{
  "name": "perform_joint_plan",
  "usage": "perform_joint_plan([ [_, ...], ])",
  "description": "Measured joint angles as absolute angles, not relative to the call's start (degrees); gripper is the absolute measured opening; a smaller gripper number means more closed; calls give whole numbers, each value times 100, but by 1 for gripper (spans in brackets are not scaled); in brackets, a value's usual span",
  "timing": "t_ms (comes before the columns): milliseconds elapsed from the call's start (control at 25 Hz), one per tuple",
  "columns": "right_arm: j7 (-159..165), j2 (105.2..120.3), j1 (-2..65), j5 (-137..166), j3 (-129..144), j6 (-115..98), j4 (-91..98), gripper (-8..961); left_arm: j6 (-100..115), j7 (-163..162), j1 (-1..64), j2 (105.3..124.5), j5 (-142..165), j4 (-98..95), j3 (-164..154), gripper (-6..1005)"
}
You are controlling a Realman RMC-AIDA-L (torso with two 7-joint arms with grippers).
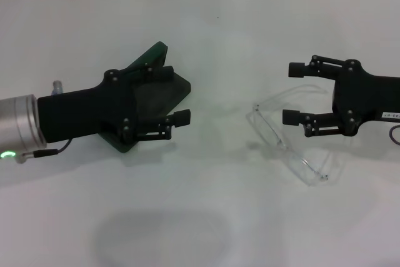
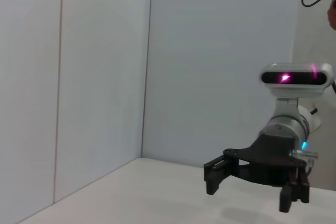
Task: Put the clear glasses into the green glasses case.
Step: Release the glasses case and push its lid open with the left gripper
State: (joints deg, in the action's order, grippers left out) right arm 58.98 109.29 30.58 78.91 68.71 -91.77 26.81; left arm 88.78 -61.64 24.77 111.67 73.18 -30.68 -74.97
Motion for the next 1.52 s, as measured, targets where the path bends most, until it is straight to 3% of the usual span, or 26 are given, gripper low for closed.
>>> perform_joint_plan([
  [440,5892,10933,3055,7989,6850,-9125,2690,880,8668,-6283,2545,11215,7325,-3084,-7498,833],
  [720,5889,10912,3056,7991,6853,-9030,2690,878,7445,-7861,2535,11113,8073,-3949,-7208,806],
  [1160,5881,10910,3059,8059,6851,-8845,2690,874,6787,-9934,2639,11673,11105,-5148,-6253,765],
  [1520,5869,10936,3096,8200,6878,-8639,2731,872,6733,-10342,2756,11739,11400,-5203,-6245,730],
])
